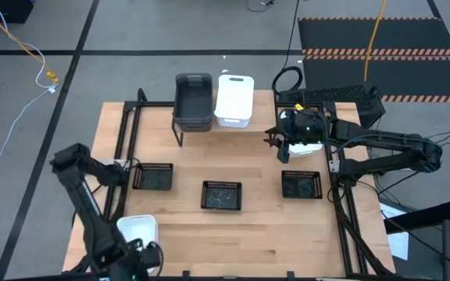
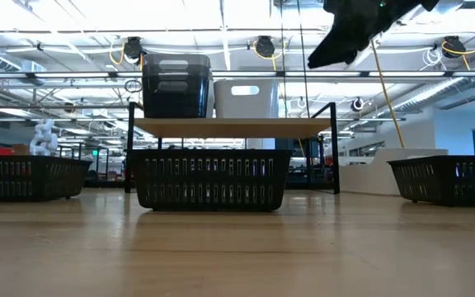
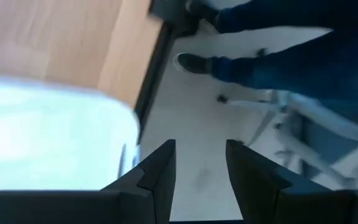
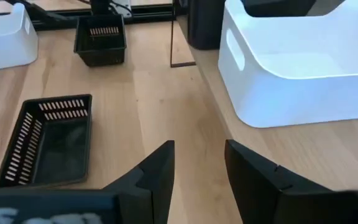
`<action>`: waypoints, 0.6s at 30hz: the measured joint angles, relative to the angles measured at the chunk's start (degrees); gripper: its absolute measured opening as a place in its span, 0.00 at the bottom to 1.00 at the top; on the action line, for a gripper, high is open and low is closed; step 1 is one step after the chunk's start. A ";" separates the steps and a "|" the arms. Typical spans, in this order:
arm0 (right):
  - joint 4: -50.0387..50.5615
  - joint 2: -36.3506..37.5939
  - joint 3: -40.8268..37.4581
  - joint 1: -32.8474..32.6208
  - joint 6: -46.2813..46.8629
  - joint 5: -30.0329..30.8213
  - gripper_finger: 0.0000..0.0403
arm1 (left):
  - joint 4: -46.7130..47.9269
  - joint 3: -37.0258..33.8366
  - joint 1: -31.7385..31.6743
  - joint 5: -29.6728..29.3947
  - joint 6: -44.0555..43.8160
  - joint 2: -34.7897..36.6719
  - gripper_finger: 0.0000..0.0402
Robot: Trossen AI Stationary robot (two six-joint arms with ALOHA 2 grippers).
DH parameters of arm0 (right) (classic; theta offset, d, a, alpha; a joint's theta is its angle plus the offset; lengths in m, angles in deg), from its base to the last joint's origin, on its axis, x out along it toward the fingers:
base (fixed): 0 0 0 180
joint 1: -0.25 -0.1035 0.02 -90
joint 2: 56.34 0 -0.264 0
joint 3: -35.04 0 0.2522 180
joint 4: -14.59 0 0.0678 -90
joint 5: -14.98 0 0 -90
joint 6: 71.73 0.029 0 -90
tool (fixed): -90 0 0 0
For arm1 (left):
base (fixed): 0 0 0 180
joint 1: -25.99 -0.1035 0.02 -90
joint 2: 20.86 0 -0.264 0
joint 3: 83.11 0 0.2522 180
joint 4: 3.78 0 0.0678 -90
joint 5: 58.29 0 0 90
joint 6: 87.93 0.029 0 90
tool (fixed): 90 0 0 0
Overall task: Stack baskets on shelf by color
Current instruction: Stack the bottom white bin on the other white bin on the shelf
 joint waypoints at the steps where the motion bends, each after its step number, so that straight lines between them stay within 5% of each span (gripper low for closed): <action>1: -0.29 -0.48 0.00 0.14 -0.23 -0.03 0.33 | 0.37 -0.04 0.88 -0.27 -0.50 -0.96 0.35; 12: 0.62 -5.30 0.00 -0.68 3.34 -4.34 0.33 | 8.02 -0.11 2.72 -0.38 0.14 -10.51 0.35; 18: 0.31 -5.53 0.00 -1.53 3.81 -4.59 0.33 | -0.43 -0.26 1.48 0.99 4.75 -12.18 0.28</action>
